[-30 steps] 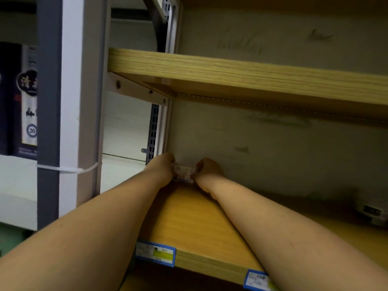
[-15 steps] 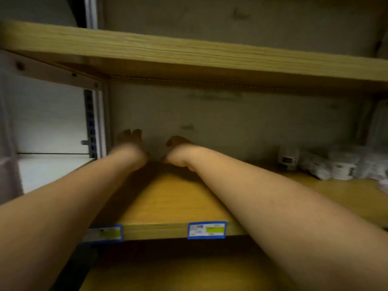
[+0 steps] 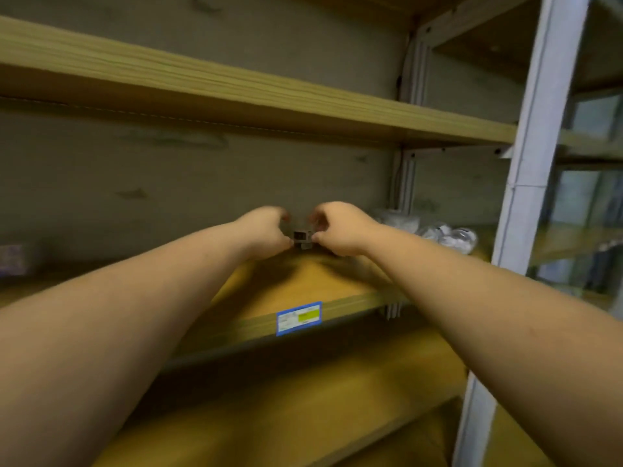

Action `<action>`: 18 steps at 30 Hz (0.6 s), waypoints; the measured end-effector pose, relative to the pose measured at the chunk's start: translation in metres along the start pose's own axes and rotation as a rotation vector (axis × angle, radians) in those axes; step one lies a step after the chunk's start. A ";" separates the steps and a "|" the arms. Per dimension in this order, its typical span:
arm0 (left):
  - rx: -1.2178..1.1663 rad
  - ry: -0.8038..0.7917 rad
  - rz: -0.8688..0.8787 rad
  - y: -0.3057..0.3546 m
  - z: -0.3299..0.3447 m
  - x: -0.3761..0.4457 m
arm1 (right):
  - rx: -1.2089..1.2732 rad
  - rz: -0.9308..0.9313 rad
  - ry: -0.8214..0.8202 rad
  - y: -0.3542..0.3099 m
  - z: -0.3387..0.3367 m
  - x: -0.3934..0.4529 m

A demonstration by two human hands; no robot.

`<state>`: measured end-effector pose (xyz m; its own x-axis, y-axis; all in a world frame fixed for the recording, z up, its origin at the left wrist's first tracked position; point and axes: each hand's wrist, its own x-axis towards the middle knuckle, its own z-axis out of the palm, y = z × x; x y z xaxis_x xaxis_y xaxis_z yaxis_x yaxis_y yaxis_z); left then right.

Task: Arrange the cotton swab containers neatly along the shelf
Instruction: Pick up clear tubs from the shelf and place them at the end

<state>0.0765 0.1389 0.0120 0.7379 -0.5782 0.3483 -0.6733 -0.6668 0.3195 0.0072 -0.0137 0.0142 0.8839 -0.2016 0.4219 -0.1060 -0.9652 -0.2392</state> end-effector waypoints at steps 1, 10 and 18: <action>-0.017 -0.002 0.000 0.015 0.009 0.006 | -0.013 0.014 0.024 0.022 -0.010 -0.001; -0.196 0.088 -0.238 0.123 0.079 0.086 | 0.019 0.081 0.135 0.183 -0.054 0.009; -0.036 0.098 -0.339 0.156 0.109 0.139 | 0.123 -0.019 -0.024 0.235 -0.047 0.020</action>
<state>0.0789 -0.0969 0.0144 0.9129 -0.2774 0.2993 -0.3930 -0.7954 0.4615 -0.0216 -0.2518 0.0073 0.8960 -0.1782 0.4067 -0.0340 -0.9407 -0.3375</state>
